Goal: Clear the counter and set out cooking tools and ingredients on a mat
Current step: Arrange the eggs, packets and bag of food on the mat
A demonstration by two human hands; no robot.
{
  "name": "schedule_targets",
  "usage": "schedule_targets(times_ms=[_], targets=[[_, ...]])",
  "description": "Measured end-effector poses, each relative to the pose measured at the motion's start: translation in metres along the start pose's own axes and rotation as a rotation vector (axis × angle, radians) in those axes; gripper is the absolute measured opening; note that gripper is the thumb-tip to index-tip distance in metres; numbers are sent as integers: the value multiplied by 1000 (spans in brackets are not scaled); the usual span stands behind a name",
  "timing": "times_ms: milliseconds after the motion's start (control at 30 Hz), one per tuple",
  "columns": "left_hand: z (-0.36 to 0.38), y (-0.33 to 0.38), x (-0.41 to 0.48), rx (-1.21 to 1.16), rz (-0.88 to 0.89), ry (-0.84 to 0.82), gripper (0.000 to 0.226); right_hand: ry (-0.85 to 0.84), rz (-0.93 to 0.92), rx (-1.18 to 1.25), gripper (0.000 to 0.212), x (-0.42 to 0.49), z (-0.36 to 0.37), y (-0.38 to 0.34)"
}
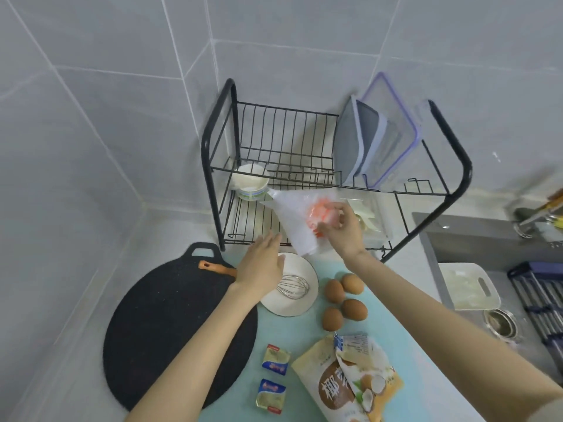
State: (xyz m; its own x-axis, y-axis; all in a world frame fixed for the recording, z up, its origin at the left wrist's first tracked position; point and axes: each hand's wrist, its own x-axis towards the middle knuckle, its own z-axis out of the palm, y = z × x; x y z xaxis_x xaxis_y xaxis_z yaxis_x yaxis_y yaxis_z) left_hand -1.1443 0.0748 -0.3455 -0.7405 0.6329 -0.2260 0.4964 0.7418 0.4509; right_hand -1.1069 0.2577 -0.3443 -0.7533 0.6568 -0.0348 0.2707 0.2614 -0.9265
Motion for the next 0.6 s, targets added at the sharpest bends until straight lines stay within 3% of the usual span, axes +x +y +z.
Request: schedule_targets(times_ms=[300,467,600], targets=[[9,63,-56,-101,-19,263,40,-228,54,192,45,-68,-83,13],[31,97,-79,-178,-9,252,53,-194,168,202,33,-92,-128,39],[53,121,-92,-218,-33,185,58,-263,245,66,24,-104,-159,68]])
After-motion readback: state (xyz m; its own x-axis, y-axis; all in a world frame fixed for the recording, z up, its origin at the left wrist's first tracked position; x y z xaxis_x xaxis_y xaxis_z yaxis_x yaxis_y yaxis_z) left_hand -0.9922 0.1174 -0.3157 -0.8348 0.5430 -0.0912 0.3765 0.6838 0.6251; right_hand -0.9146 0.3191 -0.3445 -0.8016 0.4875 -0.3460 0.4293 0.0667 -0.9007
